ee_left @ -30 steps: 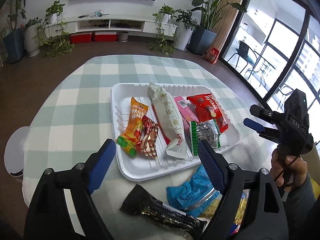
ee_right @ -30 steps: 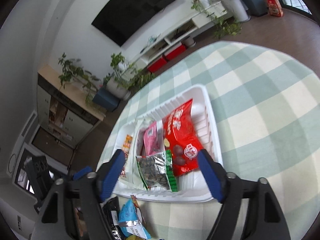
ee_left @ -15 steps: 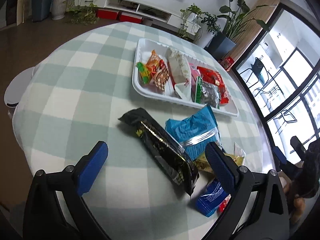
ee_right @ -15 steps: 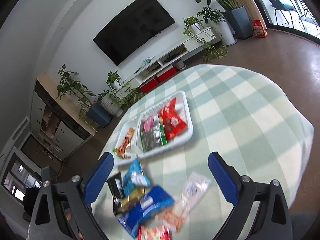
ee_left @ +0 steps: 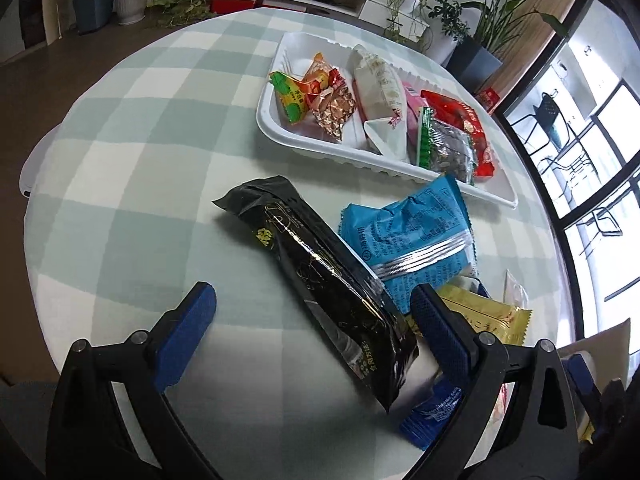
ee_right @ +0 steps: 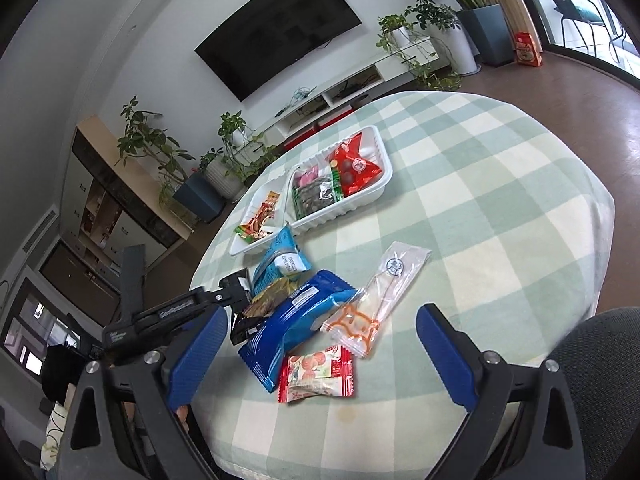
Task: Organize snacks
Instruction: 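Move both open tools back over the remaining snacks, then grasp the long black packet with the left tool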
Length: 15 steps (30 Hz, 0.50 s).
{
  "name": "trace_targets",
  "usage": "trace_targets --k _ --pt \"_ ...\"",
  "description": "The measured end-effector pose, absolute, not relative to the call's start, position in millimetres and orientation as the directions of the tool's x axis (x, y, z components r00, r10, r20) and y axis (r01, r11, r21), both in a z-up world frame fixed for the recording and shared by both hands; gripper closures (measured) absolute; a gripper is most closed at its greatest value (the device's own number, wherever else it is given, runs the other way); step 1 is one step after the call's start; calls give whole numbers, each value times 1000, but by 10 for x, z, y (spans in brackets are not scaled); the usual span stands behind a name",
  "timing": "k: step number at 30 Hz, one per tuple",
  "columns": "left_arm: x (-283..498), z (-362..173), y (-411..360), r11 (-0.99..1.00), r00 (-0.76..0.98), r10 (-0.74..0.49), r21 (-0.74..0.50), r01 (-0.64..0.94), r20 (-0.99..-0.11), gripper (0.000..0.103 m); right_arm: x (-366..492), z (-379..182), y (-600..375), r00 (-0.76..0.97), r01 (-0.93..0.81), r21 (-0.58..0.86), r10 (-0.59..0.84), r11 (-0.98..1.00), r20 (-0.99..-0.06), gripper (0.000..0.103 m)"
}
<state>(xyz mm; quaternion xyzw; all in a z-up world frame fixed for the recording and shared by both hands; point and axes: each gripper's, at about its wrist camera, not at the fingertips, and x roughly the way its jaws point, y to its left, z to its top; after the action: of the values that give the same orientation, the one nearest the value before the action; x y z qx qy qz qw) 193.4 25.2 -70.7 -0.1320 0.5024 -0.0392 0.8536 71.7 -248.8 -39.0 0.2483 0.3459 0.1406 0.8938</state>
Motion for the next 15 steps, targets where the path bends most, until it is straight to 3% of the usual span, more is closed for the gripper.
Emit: trace_targets --k 6,15 --pt "1997 -735 181 985 474 -154 -171 9 -867 10 687 -410 -2538 725 -69 534 410 842 -553 5" --pt "1997 -657 198 985 413 -69 2 171 -908 10 691 -414 -2446 713 -81 487 392 870 -581 5"
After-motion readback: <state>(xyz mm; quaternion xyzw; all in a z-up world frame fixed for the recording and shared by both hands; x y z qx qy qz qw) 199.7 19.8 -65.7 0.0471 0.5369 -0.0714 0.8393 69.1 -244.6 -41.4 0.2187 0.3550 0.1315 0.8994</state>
